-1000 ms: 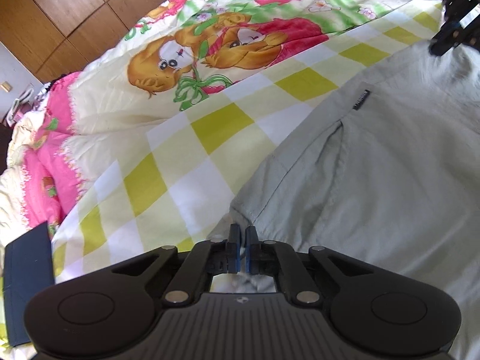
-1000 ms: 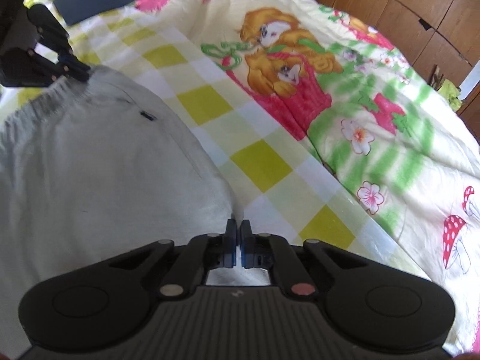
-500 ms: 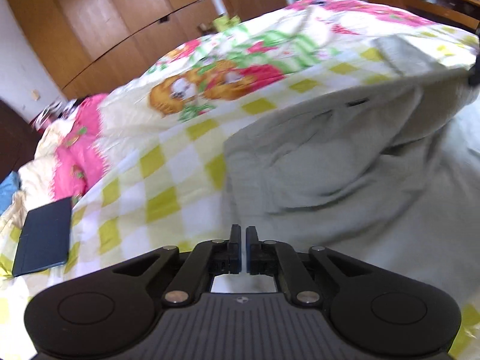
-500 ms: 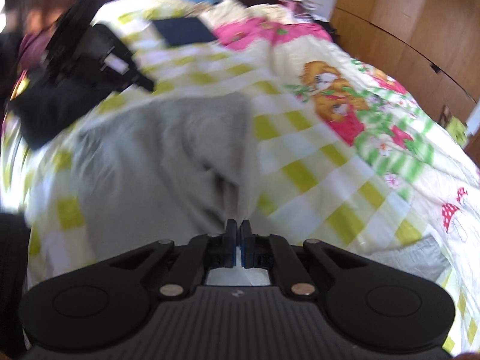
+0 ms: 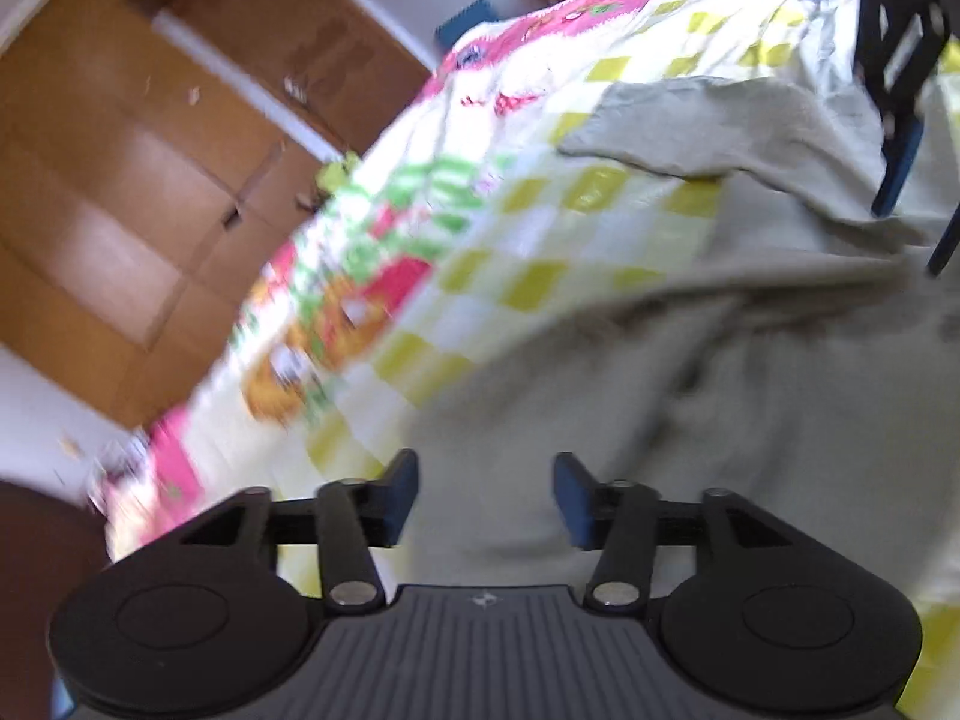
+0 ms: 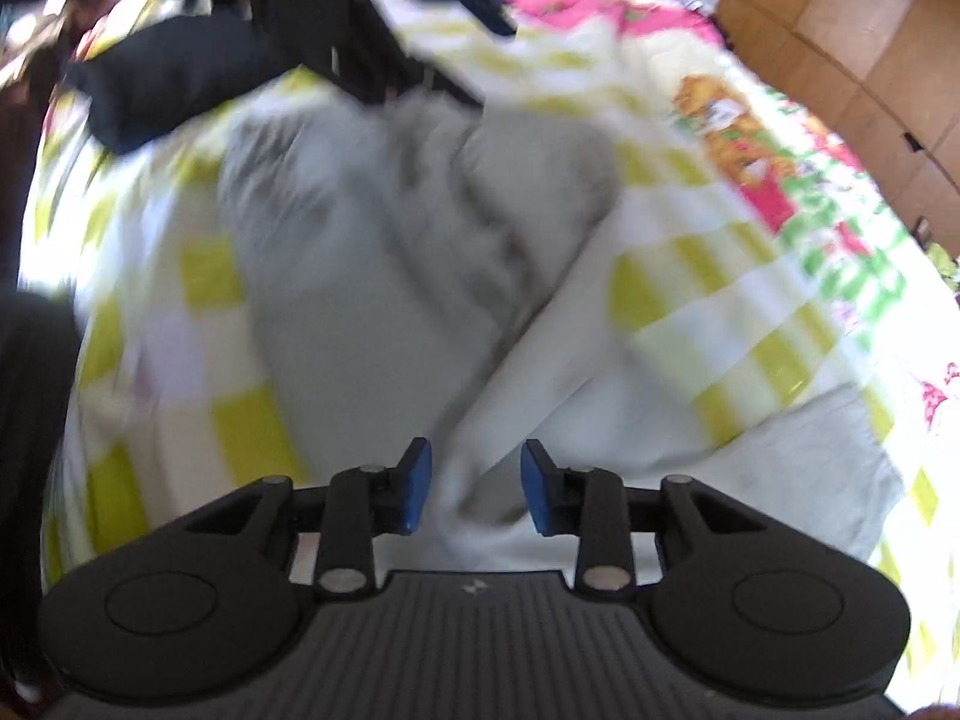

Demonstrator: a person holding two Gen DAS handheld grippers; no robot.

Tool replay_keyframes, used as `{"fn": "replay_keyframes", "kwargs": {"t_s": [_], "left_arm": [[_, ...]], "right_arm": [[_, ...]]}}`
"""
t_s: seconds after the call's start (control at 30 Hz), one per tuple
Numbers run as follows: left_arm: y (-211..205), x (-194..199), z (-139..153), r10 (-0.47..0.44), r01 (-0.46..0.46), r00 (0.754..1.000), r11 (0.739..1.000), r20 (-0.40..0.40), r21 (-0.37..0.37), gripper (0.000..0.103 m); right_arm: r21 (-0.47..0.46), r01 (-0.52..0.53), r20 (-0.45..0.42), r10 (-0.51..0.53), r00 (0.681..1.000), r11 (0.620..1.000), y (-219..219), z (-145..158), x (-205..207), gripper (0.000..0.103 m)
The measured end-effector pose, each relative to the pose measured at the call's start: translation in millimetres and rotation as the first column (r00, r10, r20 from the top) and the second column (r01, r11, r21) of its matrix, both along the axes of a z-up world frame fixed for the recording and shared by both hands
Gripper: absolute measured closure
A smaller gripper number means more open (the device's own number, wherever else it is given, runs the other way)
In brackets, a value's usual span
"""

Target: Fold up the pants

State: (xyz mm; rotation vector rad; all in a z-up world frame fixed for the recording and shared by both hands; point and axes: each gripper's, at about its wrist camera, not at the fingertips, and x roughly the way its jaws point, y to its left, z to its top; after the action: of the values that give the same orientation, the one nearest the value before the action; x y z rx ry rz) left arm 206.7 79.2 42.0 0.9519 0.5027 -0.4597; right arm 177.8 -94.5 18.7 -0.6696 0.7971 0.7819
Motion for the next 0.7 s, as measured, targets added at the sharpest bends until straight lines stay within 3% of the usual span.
{"fn": "replay_keyframes", "kwargs": {"t_s": [0.07,0.17,0.27,0.4,0.43,0.5,0.57,0.63,0.67,0.7], "left_arm": [[-1,27,1,0.007,-0.007,1.0,1.0,-0.016,-0.001,0.037],[2,70,-8,0.018,-0.023,0.992,0.999,-0.125,-0.041,0.037],[7,110,-26,0.031,-0.047,0.966,0.997,-0.256,-0.058,0.037],[19,143,-33,0.07,-0.116,0.95,0.984,-0.306,-0.136,0.036],[23,147,-33,0.066,-0.124,0.944,0.979,-0.323,-0.16,0.034],[28,160,-40,0.069,-0.153,0.915,0.971,-0.397,-0.184,0.021],[32,168,-52,0.086,-0.185,0.894,0.965,-0.44,-0.187,0.02],[36,171,-57,0.099,-0.222,0.874,0.952,-0.476,-0.21,0.031],[37,169,-56,0.101,-0.235,0.872,0.945,-0.479,-0.229,0.049],[38,165,-53,0.111,-0.24,0.881,0.942,-0.46,-0.233,0.061]], "right_arm": [[0.08,0.02,-0.006,-0.019,1.0,0.997,4,16,29,0.058],[0.186,0.062,-0.051,-0.053,0.997,0.981,19,20,86,0.057],[0.212,0.115,-0.183,-0.076,0.98,0.971,38,2,138,0.057],[0.223,0.134,-0.225,-0.083,0.971,0.965,55,-19,170,0.057],[0.234,0.144,-0.244,-0.086,0.966,0.962,58,-24,178,0.058],[0.242,0.166,-0.286,-0.093,0.954,0.956,62,-34,185,0.06],[0.238,0.173,-0.309,-0.094,0.946,0.956,66,-43,190,0.088],[0.225,0.164,-0.29,-0.095,0.952,0.96,68,-44,189,0.095],[0.226,0.153,-0.261,-0.092,0.961,0.962,68,-40,186,0.097],[0.234,0.137,-0.226,-0.083,0.971,0.962,68,-36,183,0.097]]}}
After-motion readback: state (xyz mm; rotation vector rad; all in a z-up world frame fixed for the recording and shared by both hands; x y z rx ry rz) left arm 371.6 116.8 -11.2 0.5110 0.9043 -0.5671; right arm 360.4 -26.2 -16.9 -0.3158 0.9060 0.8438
